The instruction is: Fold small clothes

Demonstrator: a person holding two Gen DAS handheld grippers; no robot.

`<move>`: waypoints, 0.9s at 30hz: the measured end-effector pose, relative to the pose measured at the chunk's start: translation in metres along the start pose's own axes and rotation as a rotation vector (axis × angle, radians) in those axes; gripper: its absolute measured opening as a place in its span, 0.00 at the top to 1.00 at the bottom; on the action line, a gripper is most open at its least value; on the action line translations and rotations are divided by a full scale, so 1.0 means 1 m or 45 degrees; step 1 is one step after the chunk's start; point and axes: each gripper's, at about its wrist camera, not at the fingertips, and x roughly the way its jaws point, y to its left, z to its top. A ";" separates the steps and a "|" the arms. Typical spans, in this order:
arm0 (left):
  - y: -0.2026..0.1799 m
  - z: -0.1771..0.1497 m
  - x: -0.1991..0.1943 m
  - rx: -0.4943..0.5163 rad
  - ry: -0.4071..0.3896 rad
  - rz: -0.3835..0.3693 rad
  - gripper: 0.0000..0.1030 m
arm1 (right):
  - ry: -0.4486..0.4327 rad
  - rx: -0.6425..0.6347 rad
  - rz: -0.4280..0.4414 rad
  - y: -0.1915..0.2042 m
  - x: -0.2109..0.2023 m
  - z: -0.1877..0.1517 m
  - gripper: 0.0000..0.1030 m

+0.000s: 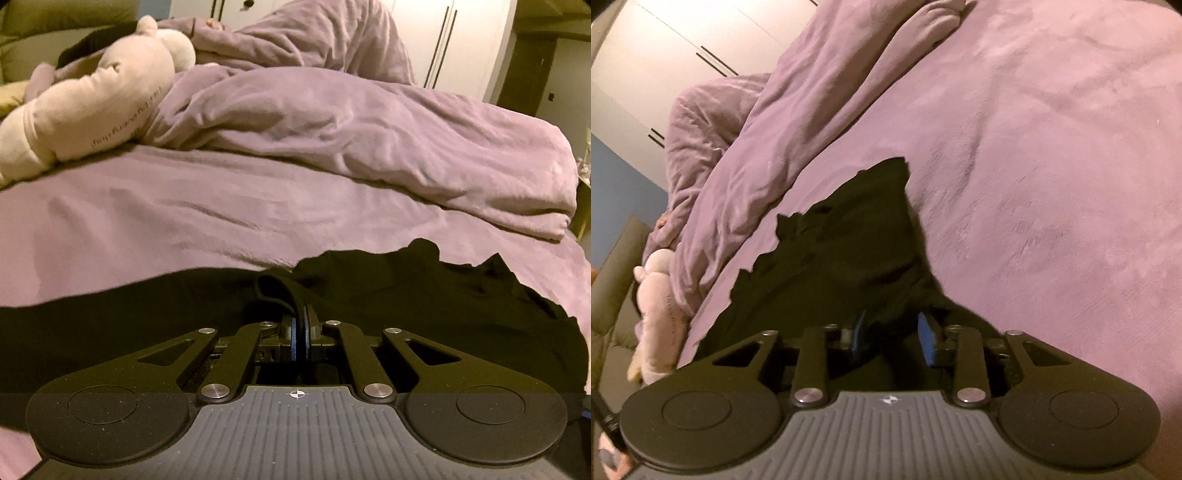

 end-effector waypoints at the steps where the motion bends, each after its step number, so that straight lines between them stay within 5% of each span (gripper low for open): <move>1: 0.000 0.000 0.000 -0.003 0.005 -0.006 0.94 | -0.015 -0.031 -0.032 0.002 0.001 0.000 0.88; 7: -0.004 -0.005 0.001 -0.033 0.041 -0.076 0.94 | -0.171 -0.149 -0.180 0.000 -0.013 -0.003 0.96; 11: -0.001 -0.009 0.004 0.007 0.061 -0.024 0.94 | -0.126 -0.171 -0.221 0.000 -0.018 -0.002 0.95; 16: 0.001 -0.009 0.002 0.006 0.036 -0.055 0.94 | -0.320 -0.345 -0.334 0.027 -0.047 0.007 0.82; 23: 0.005 -0.007 0.007 -0.001 0.062 -0.043 0.92 | -0.096 -0.768 -0.262 0.093 0.028 -0.003 0.82; 27: 0.025 -0.006 -0.001 -0.030 0.062 0.001 0.83 | -0.063 -0.883 -0.339 0.100 0.063 -0.014 0.83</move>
